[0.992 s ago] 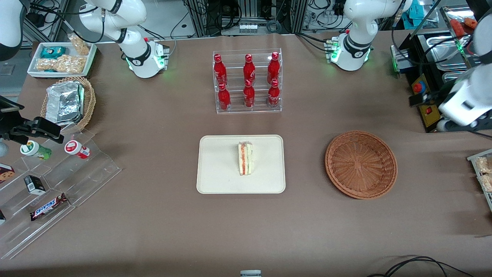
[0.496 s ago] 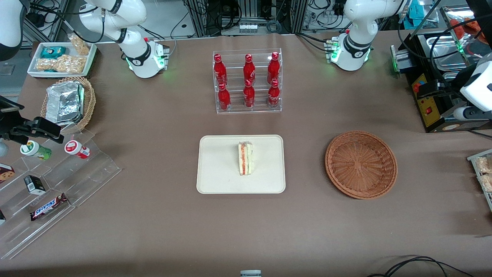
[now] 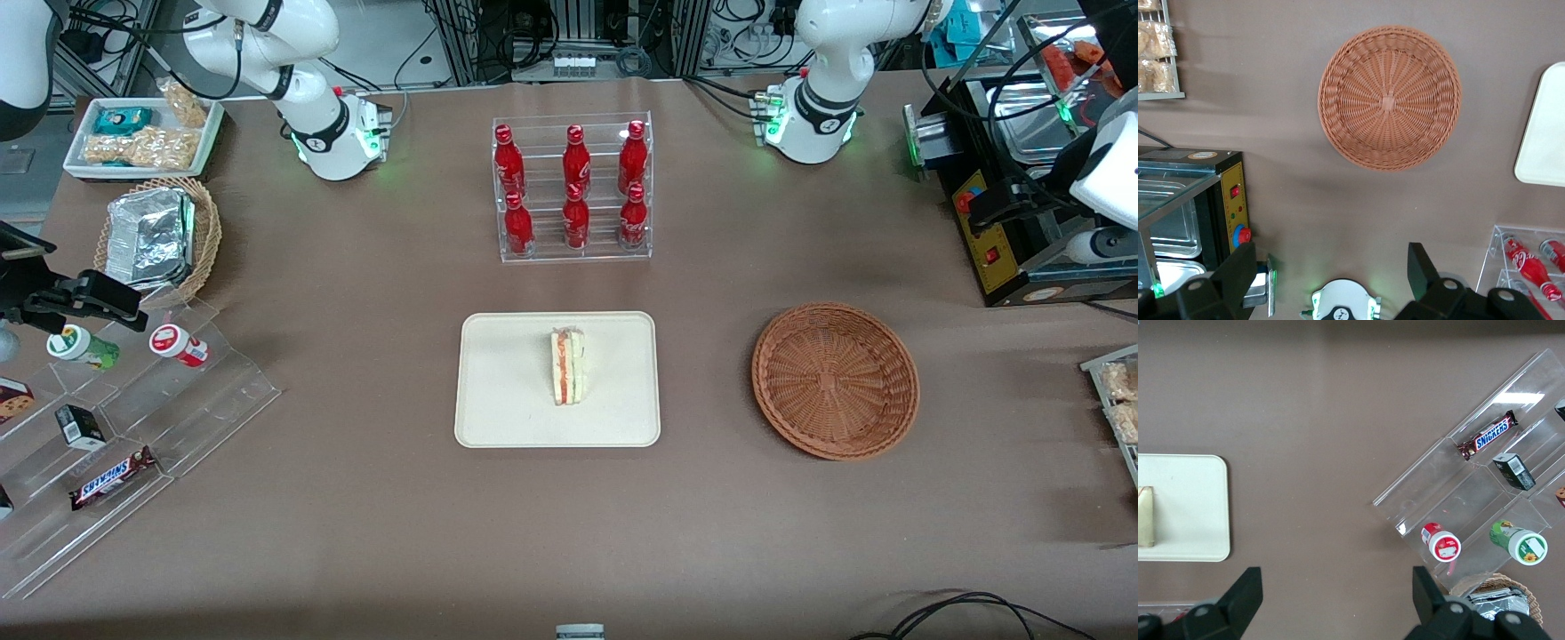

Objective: Place sandwich from basket to tray

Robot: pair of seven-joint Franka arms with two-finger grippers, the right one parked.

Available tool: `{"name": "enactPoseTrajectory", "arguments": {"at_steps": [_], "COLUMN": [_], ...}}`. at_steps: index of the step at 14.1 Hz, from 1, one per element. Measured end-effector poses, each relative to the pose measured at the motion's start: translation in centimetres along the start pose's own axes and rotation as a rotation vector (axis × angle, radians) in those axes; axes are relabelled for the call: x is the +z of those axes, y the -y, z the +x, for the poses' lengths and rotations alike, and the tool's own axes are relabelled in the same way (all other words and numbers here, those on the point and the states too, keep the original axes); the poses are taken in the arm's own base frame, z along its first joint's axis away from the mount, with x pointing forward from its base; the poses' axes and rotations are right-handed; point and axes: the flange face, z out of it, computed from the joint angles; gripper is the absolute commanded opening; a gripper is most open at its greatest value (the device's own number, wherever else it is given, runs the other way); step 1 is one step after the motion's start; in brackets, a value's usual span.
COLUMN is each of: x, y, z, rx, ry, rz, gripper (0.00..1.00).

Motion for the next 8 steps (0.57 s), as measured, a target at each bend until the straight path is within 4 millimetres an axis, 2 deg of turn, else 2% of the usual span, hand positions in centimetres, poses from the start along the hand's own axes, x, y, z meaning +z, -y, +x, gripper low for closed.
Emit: {"name": "enactPoseTrajectory", "arguments": {"at_steps": [8], "x": [-0.48], "y": [-0.23], "z": [0.24], "rx": [-0.006], "ry": [-0.032], "rz": [-0.034], "gripper": [1.00]}}
